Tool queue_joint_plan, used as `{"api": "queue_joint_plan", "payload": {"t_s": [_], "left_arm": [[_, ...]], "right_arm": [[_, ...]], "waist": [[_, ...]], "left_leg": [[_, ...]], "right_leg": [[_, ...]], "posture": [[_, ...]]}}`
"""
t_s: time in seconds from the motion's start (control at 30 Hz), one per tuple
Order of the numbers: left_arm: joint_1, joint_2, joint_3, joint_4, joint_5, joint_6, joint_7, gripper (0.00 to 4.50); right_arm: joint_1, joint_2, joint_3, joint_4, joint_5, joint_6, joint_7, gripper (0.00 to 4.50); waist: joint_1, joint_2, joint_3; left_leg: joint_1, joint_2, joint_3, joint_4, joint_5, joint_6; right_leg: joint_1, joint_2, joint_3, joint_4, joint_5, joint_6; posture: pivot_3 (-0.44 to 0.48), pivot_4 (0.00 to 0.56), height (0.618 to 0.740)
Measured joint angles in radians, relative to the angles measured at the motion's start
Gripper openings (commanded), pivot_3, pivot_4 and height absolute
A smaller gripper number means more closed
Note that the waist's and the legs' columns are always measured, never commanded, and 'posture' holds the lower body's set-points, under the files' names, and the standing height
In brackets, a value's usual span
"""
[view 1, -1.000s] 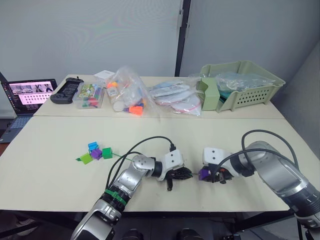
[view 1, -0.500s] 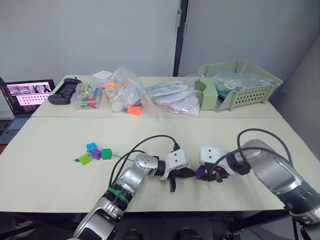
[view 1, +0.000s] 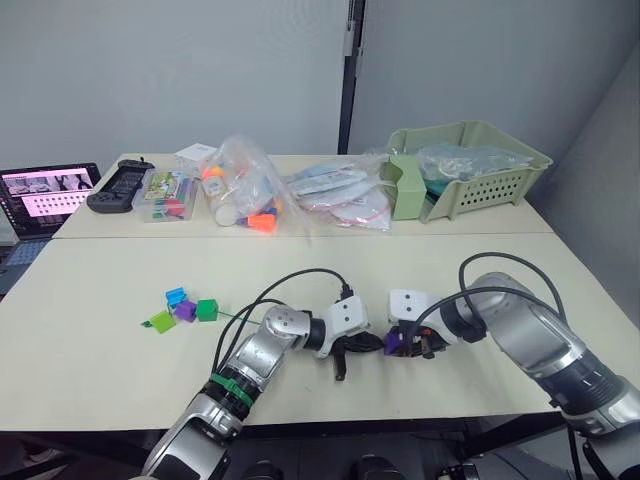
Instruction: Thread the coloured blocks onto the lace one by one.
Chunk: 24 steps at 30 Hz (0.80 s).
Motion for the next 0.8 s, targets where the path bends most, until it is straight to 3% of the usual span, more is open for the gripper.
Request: {"api": "queue_joint_plan", "payload": {"t_s": [0.37, 0.53, 0.57, 0.8], "left_arm": [[0.001, 0.079, 0.008, -0.116, -0.038, 0.061, -0.067, 4.49], [0.002, 0.094, 0.008, -0.133, -0.039, 0.072, -0.072, 4.5], [0.002, 0.094, 0.008, -0.133, -0.039, 0.072, -0.072, 4.5], [0.002, 0.104, 0.009, -0.132, -0.039, 0.066, -0.071, 4.5]], "right_arm": [[0.0, 0.023, -0.005, 0.0, -0.006, 0.0, -0.009, 1.15], [0.008, 0.023, -0.015, 0.0, -0.005, -0.003, -0.016, 1.15], [0.012, 0.024, -0.02, -0.001, -0.005, -0.004, -0.017, 1.95], [0.044, 0.011, -0.01, -0.036, 0.026, 0.006, -0.015, 4.23]], "waist": [[-0.012, 0.0, 0.0], [-0.012, 0.0, 0.0], [-0.012, 0.0, 0.0], [0.008, 0.002, 0.001]], "left_leg": [[0.001, 0.0, 0.0, -0.002, 0.0, 0.0], [0.0, 0.0, 0.0, -0.002, 0.0, 0.0], [0.0, 0.0, 0.0, -0.002, 0.0, 0.0], [-0.005, -0.002, 0.0, -0.003, 0.0, 0.0]], "right_leg": [[0.0, 0.001, 0.0, 0.0, 0.0, 0.0], [0.0, 0.001, 0.0, 0.0, 0.0, -0.001], [0.0, 0.001, 0.0, 0.0, 0.0, 0.0], [-0.005, -0.002, 0.001, 0.0, 0.0, 0.0]], "posture": [[0.0, 0.15, 0.734], [0.0, 0.15, 0.734], [0.0, 0.15, 0.734], [0.0, 0.15, 0.734]]}}
